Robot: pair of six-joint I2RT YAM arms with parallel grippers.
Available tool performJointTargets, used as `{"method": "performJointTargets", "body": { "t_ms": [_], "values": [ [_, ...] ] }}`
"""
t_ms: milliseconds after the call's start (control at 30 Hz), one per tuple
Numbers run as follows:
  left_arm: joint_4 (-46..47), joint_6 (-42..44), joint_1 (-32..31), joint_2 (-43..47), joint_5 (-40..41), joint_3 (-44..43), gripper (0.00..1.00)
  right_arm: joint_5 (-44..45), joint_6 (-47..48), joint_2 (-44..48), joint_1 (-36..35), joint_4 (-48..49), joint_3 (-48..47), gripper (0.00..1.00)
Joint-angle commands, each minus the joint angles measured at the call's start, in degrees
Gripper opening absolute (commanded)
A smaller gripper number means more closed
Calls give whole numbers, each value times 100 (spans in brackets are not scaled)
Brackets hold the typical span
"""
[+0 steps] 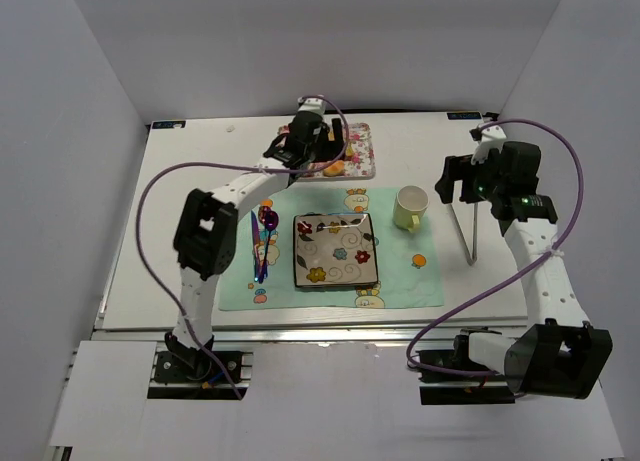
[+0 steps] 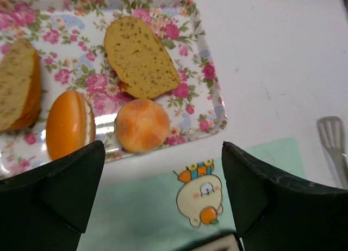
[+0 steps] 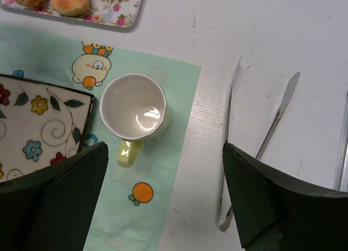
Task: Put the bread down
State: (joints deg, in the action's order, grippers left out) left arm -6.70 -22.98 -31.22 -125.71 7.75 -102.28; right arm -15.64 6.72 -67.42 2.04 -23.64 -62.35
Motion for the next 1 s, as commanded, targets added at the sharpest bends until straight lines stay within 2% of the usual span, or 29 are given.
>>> {"method": "performJointTargets", "body": {
  "t_ms": [0, 33, 67, 100, 133, 167, 200, 233, 267, 300, 333, 367, 400, 500, 567, 733, 967],
  "values": [
    [626, 13, 29, 2197, -45, 1295, 92, -181, 266, 317, 147, -88, 117, 89],
    [756, 13, 63, 2809, -80, 1638, 72, -629, 1182, 369, 365, -228, 152, 89],
    [897, -22, 107, 3111, -133, 2006, 46, -999, 1731, 387, 497, -464, 205, 87],
    [907, -170, 195, 3723, -151, 2715, 0, -1055, 1901, 352, 594, -553, 319, 74],
    [899, -215, 239, 4034, -116, 3079, 0, -994, 1894, 283, 682, -572, 320, 61],
    [898, -250, 292, 4359, -98, 3430, 0, -985, 1860, 230, 805, -589, 381, 44],
    [890, -285, 336, 4675, -98, 3782, 0, -1011, 1807, 177, 954, -502, 433, 13],
    [872, -338, 397, 4983, -20, 4412, 0, -1046, 1780, 124, 1234, -423, 504, 9],
    [794, -356, 424, 5569, 7, 4697, 11, -1046, 1780, 80, 1333, -370, 565, 10],
    [732, -365, 441, 5845, 60, 4952, 28, -1029, 1815, 10, 1369, -422, 566, 26],
    [705, -452, 450, 6108, 252, 5398, 48, -820, 1824, -199, 1378, -562, 548, 49],
    [540, -496, 459, 6581, 340, 5612, 75, -661, 1746, -323, 1378, -615, 548, 73],
    [512, -558, 459, 6794, 394, 5796, 80, -390, 1719, -464, 1378, -677, 487, 89],
    [415, -690, 468, 7376, 570, 6351, 88, 199, 1570, -851, 1378, -441, 626, 89],
    [415, -874, 468, 7639, 596, 6658, 89, 525, 1455, -966, 1264, 145, 943, 89],
    [459, -1121, 468, 7825, 631, 6958, 89, 1501, 1192, -1651, 798, 737, 1093, 87],
    [160, -927, 468, 7728, 719, 6818, 90, 1537, 647, -2661, 780, 939, 716, 81]
  ]
}}
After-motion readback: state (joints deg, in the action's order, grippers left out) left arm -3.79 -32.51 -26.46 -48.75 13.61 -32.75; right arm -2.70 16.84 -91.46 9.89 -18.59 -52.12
